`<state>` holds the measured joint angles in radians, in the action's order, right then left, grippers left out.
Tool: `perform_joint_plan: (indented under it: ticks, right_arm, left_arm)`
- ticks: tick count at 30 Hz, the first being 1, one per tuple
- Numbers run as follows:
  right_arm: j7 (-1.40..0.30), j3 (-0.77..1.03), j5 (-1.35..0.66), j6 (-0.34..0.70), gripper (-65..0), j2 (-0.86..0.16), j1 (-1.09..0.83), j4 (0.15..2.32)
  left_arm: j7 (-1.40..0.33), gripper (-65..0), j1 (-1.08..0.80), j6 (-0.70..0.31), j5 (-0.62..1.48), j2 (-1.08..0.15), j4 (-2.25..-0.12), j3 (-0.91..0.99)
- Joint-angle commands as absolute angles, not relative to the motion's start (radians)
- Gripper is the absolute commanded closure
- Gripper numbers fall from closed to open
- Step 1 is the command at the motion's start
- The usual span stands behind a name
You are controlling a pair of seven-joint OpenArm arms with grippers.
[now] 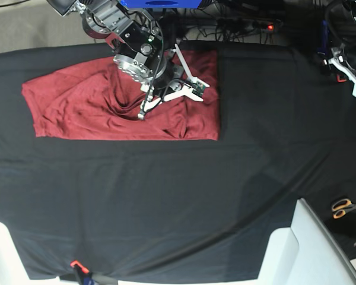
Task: Fold the T-shirt properly
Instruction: 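Grasp the bunched fabric in the shirt middle with the right gripper, then drag the grasped fabric with the right gripper outward across the shirt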
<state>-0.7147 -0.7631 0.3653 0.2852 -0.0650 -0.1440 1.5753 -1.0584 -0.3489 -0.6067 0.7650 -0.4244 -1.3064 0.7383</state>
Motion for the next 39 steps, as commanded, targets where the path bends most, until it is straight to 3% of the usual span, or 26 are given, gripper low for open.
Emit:
perform_joint_plan:
  ticks: [1,9,15,19,23,26,34,39]
  right_arm:
    - [-0.719,-0.762,0.367,0.28,-0.9,-0.058,-0.131,1.595]
    - [-0.762,-0.76,0.366,0.28,-1.5,-0.059,-0.113,1.596]
    - [-0.762,-0.76,0.364,0.28,-21.0,-0.056,-0.111,1.596]
    - [-0.762,-0.76,0.364,0.28,-19.7,-0.056,-0.105,1.596]
    - [-0.763,-0.76,0.363,0.28,-6.5,-0.059,-0.096,1.59]
    - [-0.766,-0.76,0.364,0.28,-1.1,-0.059,-0.096,1.59]
    - [-0.766,-0.756,0.369,0.278,-0.5,-0.061,-0.096,1.6]
    - [-0.763,-0.659,0.369,0.278,-0.5,-0.059,-0.094,1.624]
  left_arm:
    - [-1.049,0.0,-0.351,-0.611,0.78,-0.449,-1.319,0.745]
    - [-1.046,0.0,-0.349,-0.61,0.78,-0.449,-1.319,0.745]
    - [-1.046,0.0,-0.334,-0.61,0.78,-0.449,-1.319,0.745]
    - [-1.049,0.0,-0.326,-0.61,0.78,-0.449,-1.319,0.745]
    - [-1.049,0.0,-0.323,-0.61,0.78,-0.449,-1.319,0.745]
    - [-1.049,0.0,-0.323,-0.61,0.78,-0.449,-1.319,0.745]
    - [-1.047,0.0,-0.323,-0.61,0.78,-0.449,-1.317,0.745]
    - [-1.047,0.0,-0.323,-0.61,0.78,-0.449,-1.317,0.745]
